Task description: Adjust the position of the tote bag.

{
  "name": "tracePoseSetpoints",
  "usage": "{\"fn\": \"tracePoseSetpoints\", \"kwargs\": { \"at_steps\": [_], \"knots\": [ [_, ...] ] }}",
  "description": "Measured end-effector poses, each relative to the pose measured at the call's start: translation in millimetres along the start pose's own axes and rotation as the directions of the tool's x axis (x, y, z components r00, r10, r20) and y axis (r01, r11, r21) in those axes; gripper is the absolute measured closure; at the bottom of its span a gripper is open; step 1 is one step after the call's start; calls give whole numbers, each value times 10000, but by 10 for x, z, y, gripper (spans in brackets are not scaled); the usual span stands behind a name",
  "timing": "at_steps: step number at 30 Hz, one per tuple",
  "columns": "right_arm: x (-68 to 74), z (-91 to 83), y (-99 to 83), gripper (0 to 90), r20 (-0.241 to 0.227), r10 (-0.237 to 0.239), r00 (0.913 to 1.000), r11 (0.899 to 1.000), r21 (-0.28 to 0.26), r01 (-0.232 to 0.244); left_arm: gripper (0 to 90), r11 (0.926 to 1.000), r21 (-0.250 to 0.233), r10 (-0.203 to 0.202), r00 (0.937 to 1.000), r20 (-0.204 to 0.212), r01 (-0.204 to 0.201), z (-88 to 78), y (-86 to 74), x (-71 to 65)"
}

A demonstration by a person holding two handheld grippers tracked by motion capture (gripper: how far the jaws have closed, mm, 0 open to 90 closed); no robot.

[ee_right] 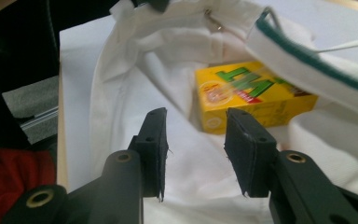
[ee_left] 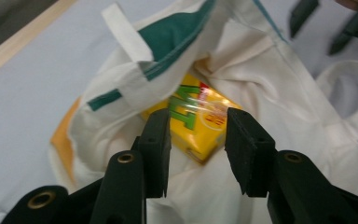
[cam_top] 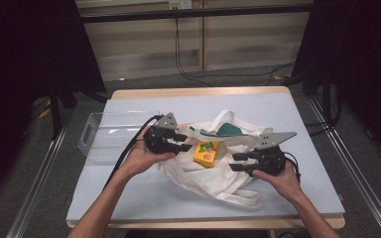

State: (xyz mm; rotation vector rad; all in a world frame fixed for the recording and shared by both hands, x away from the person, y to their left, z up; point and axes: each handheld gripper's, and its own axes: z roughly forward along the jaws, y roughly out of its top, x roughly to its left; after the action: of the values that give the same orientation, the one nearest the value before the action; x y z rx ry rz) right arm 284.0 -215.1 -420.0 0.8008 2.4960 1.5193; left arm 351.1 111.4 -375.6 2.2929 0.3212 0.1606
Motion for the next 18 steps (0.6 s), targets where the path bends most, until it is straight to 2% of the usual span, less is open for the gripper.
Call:
{"fn": "tracePoseSetpoints", "kwargs": {
  "at_steps": [1, 3, 7, 9, 10, 12, 16, 17, 18],
  "knots": [
    [0, 0, 0, 592, 0, 0, 10000, 10000, 0, 0, 606, 10000, 0, 0, 10000, 0, 0, 0, 0, 0],
    [-69, 3, 39, 585, 136, -32, 9999, 10000, 54, 32, 586, 9997, 55, 224, 9996, 183, -225, 11, -45, -146],
    [-130, 38, 78, 588, 311, -175, 9994, 9998, 47, 174, 561, 9988, 66, 479, 9973, 551, -484, 36, -73, -287],
    [-150, 46, 111, 592, 324, -208, 9993, 9998, 32, 207, 553, 9969, 252, 730, 9955, 604, -747, 58, -76, -368],
    [-150, 46, 111, 592, 324, -208, 9993, 9998, 32, 207, 553, 9969, 252, 730, 9955, 604, -747, 58, -76, -368],
    [-190, 43, 188, 593, 456, -363, 9983, 9993, 79, 359, 554, 9943, 389, 961, 9920, 824, -996, 102, -80, -478],
    [-253, 22, 284, 592, 663, -486, 9966, 9988, 128, 478, 569, 9917, 492, 1136, 9880, 1044, -1192, 147, -102, -546],
    [-319, 17, 345, 592, 798, -440, 9958, 9989, 219, 424, 571, 9912, 463, 1164, 9826, 1447, -1242, 190, -125, -588],
    [-352, 23, 363, 589, 892, -435, 9951, 9988, 275, 412, 587, 9910, 503, 1149, 9812, 1551, -1240, 203, -131, -605]
  ]
}}
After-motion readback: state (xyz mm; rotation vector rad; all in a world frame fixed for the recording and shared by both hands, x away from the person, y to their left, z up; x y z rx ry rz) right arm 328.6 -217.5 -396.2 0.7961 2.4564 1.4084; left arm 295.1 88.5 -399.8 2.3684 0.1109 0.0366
